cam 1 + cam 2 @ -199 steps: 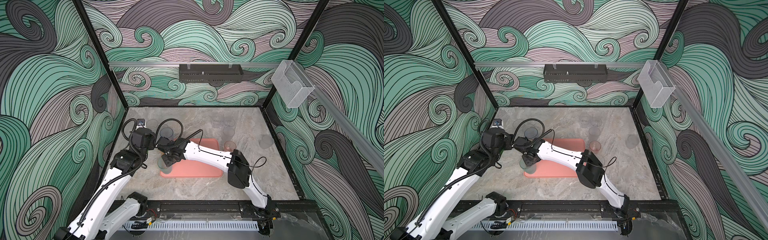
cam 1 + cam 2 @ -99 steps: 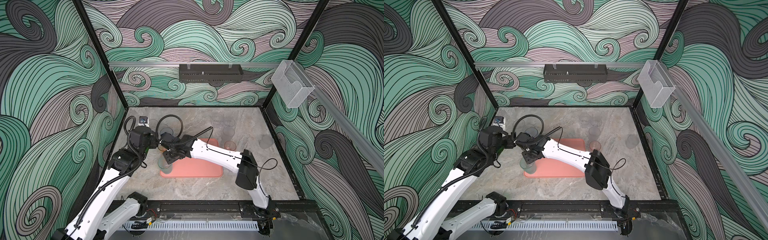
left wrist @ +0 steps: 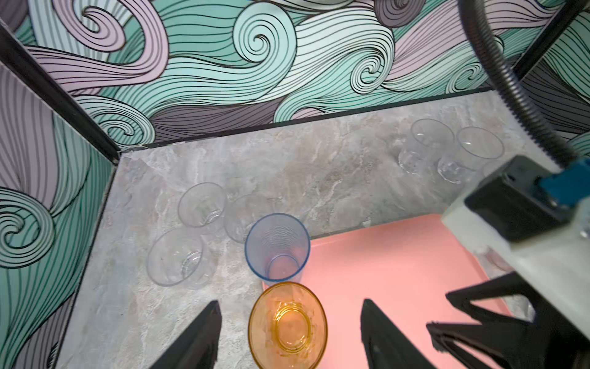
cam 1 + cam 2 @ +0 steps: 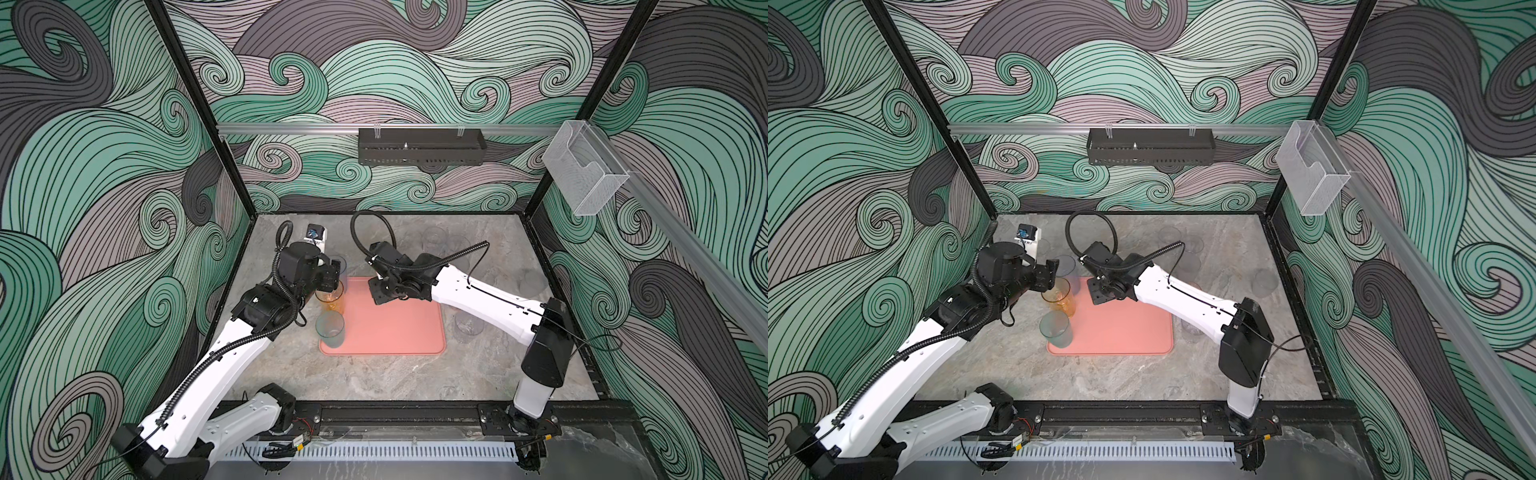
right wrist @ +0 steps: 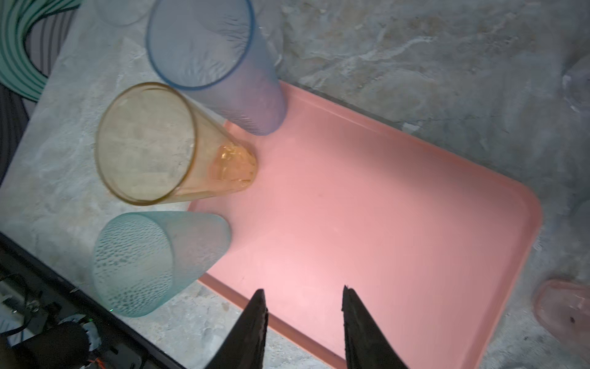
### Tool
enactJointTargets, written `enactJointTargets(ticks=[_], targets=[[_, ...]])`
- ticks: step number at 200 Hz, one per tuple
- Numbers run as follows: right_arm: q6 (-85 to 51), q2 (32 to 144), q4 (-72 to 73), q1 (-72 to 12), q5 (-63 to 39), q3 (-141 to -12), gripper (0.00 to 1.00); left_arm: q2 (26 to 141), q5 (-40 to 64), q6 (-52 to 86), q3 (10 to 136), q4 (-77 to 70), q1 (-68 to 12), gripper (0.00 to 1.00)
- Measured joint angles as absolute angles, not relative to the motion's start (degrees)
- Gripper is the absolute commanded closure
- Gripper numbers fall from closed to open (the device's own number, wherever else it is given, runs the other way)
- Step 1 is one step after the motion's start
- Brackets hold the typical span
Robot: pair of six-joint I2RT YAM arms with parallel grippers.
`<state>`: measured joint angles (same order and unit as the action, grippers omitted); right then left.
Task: Place the glasses into the tray
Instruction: Place the glass on the tray, then pick up the glass from the middle-right of the table.
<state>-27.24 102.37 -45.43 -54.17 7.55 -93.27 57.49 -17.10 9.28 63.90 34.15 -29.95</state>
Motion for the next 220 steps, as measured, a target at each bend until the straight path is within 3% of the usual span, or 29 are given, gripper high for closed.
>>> enactJointTargets(ticks=[124, 220], targets=[[-27.03, 91.22, -43.68, -43.77, 5.63, -76.88, 0.7, 69.36, -8.91, 10.76, 60.18, 27.2, -33.54, 0.29], [-27.92, 79.09, -52.71, -39.59, 8.27, -65.65, 0.66, 77.52, -4.95, 11.16, 60.1, 25.76, -37.91, 0.29]])
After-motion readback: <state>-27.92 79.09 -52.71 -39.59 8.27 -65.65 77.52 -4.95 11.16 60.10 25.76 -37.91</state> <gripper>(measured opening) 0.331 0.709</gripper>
